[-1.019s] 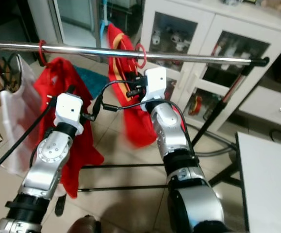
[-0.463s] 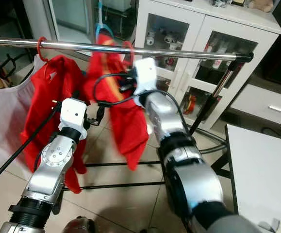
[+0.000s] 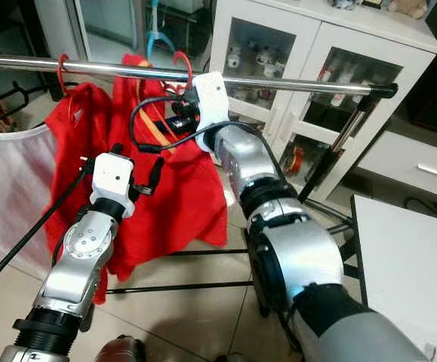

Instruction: Hang hanger

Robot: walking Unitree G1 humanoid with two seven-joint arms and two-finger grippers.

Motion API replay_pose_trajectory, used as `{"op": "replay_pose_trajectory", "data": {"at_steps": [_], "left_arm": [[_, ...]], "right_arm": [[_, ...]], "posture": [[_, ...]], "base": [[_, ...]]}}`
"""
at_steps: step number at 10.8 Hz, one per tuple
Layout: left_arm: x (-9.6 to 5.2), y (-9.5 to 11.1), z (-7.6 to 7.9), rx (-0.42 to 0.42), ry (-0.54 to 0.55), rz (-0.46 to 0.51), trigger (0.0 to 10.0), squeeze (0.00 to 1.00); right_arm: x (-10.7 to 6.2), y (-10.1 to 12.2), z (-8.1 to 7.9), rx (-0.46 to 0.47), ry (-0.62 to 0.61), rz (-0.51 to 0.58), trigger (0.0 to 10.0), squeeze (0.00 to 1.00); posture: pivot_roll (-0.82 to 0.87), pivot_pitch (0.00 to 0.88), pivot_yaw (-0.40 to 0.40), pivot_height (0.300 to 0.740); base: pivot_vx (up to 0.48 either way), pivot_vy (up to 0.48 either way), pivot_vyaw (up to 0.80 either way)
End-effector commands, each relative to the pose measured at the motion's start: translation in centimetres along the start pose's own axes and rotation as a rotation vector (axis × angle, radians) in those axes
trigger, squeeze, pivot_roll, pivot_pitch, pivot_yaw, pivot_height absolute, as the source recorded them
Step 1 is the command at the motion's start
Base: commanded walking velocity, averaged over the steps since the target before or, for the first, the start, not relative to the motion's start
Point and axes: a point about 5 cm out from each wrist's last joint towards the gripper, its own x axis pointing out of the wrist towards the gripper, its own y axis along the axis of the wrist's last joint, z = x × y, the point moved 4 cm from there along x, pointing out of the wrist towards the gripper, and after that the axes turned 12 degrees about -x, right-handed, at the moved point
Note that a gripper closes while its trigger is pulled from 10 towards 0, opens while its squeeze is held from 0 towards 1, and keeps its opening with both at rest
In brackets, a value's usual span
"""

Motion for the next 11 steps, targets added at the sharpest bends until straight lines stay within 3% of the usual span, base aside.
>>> {"op": "replay_pose_trajectory", "data": {"at_steps": [1,3,7,9,11], "left_arm": [[0.0,-0.2,0.5,-0.011,-0.012,-0.013,10.0,0.00],[0.0,-0.4,0.5,-0.022,-0.008,-0.022,10.0,0.00],[0.2,-0.4,0.7,-0.033,-0.015,-0.024,10.0,0.00],[0.3,-0.3,0.7,-0.033,-0.017,-0.023,10.0,0.00],[0.0,-0.5,0.7,-0.034,-0.011,-0.025,10.0,0.00]], "right_arm": [[0.2,0.9,0.2,0.035,0.001,0.012,0.0,0.00],[-0.1,-2.6,-2.0,0.108,0.115,-0.120,0.0,0.00],[-0.6,-4.1,-2.2,0.127,0.136,-0.163,0.0,0.00],[-0.1,-1.5,-0.9,0.044,0.058,-0.052,0.0,0.00],[0.0,2.3,0.7,0.065,0.005,0.096,0.0,0.00]], "posture": [[0.16,0.059,-0.127,0.740],[0.16,0.058,-0.130,0.740],[0.14,0.059,-0.124,0.740],[0.14,0.058,-0.129,0.740],[0.15,0.061,-0.135,0.740]], "base": [[0.000,0.000,0.00],[0.000,0.000,0.00],[0.000,0.000,0.00],[0.000,0.000,0.00],[0.000,0.000,0.00]]}}
